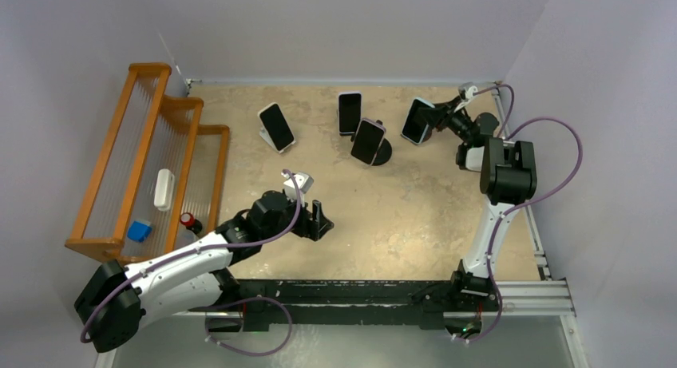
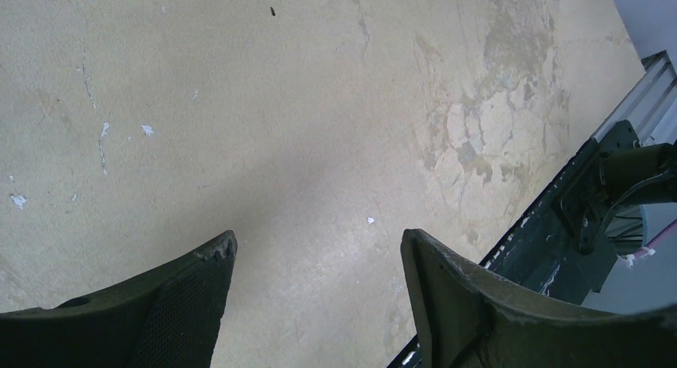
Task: Place the phone on the phone stand
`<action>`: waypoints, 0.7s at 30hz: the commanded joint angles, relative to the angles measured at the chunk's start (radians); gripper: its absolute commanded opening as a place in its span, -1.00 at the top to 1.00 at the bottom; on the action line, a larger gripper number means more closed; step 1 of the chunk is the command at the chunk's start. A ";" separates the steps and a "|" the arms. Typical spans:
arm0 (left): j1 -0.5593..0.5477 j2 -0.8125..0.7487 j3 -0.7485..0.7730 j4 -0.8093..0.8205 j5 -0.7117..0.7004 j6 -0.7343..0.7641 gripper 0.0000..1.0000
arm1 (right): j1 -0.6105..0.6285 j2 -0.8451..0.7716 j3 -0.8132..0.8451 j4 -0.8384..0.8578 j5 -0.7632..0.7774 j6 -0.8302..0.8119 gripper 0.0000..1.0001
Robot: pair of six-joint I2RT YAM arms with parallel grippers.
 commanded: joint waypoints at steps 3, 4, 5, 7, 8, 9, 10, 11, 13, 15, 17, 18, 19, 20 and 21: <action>0.002 -0.014 0.005 0.026 0.015 0.011 -0.47 | -0.006 -0.036 0.000 0.068 0.051 0.002 0.18; 0.002 -0.014 0.004 0.025 0.015 0.011 -0.47 | -0.006 -0.042 -0.001 0.062 0.058 0.000 -0.25; 0.002 -0.014 0.005 0.026 0.015 0.012 -0.47 | -0.006 -0.050 -0.004 0.059 0.063 -0.003 -0.44; 0.002 -0.016 0.005 0.028 0.016 0.013 -0.48 | -0.010 -0.073 -0.015 0.054 0.085 -0.007 -0.96; 0.002 -0.016 0.005 0.031 0.017 0.014 -0.47 | -0.011 -0.088 -0.023 0.049 0.095 -0.014 -0.97; 0.002 -0.016 0.004 0.034 0.018 0.014 -0.47 | -0.012 -0.101 -0.030 0.046 0.110 -0.019 -0.97; 0.002 -0.015 0.004 0.036 0.021 0.014 -0.48 | -0.013 -0.115 -0.034 0.027 0.123 -0.029 -0.97; 0.002 -0.014 0.004 0.038 0.023 0.015 -0.48 | -0.014 -0.130 -0.037 0.012 0.138 -0.036 -0.97; 0.002 -0.016 0.005 0.039 0.023 0.015 -0.48 | -0.021 -0.165 -0.056 -0.007 0.180 -0.047 -0.97; 0.002 -0.023 0.006 0.035 0.023 0.019 -0.48 | -0.031 -0.210 -0.100 0.026 0.238 -0.035 -0.97; 0.001 -0.037 0.007 0.029 0.022 0.020 -0.48 | -0.039 -0.264 -0.137 0.014 0.306 -0.031 -0.97; 0.001 -0.047 0.007 0.023 0.017 0.020 -0.49 | -0.040 -0.299 -0.150 -0.014 0.344 -0.038 -0.97; 0.002 -0.057 0.008 0.015 0.008 0.016 -0.50 | -0.039 -0.349 -0.164 -0.053 0.403 -0.042 -0.97; 0.002 -0.069 0.010 0.010 0.000 0.016 -0.52 | -0.040 -0.391 -0.175 -0.109 0.473 -0.042 -0.97; 0.001 -0.081 0.012 0.007 -0.008 0.016 -0.54 | -0.039 -0.435 -0.187 -0.168 0.559 -0.041 -0.97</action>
